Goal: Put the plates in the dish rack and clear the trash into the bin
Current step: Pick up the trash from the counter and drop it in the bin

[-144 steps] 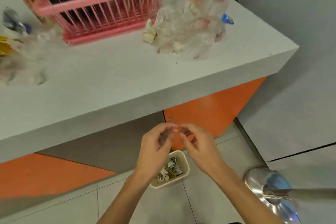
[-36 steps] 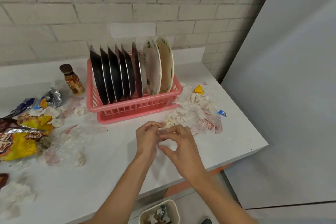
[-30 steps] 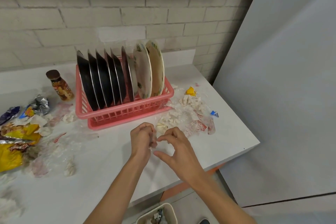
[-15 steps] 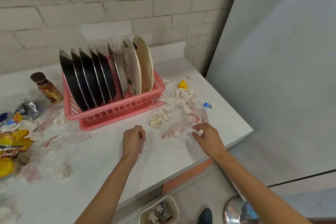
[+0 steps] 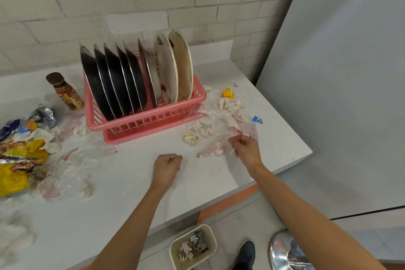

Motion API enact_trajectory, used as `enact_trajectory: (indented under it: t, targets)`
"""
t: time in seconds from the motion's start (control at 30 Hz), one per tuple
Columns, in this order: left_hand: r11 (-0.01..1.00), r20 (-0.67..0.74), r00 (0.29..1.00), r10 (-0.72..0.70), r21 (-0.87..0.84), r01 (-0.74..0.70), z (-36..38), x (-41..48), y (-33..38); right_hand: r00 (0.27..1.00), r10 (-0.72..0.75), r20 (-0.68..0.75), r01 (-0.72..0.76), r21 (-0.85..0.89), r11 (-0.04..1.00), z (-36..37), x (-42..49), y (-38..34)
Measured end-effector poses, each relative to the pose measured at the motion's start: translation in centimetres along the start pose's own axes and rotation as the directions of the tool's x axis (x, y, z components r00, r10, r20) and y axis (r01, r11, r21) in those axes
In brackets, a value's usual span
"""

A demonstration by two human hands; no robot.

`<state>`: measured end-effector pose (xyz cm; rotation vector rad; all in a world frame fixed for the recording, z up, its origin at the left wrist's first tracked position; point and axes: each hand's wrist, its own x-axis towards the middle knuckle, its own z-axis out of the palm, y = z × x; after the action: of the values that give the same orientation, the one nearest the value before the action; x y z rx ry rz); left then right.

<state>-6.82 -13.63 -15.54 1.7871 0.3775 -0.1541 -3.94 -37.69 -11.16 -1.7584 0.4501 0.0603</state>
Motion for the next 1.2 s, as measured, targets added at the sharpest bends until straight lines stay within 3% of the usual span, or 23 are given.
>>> enact_trajectory:
  t: [0.13,0.33,0.63,0.77,1.07,1.2]
  targets:
    - [0.999,-0.065,0.998,0.02,-0.035,-0.022,0.3,0.0,-0.1,0.983,-0.183,0.006,0.182,-0.142,0.973,1.0,-1.4,-0.9]
    - [0.998,-0.075,0.996,0.056,-0.014,-0.057,0.3,0.1,-0.4,0.973,-0.212,-0.091,0.219,0.067,0.973,0.8,-2.3,-3.9]
    - [0.996,-0.074,0.993,0.091,-0.014,-0.092,0.4,0.0,-0.4,0.912,-0.399,-0.093,0.396,-0.053,0.917,-1.7,-3.4,-6.7]
    - [0.994,-0.068,0.993,0.097,-0.034,-0.099,0.4,-0.1,-0.6,0.913,-0.4,-0.084,0.39,-0.11,0.914,-2.4,-3.4,-5.7]
    - [0.994,-0.022,0.999,0.027,-0.103,-0.029,0.0,-0.8,0.9,0.873,-0.473,-0.12,0.479,0.031,0.877,-2.9,-5.1,-7.4]
    - [0.975,0.027,0.996,0.084,-0.209,-0.076,0.5,-2.0,3.8,0.866,-0.486,-0.117,0.496,0.078,0.865,-3.1,-5.6,-7.6]
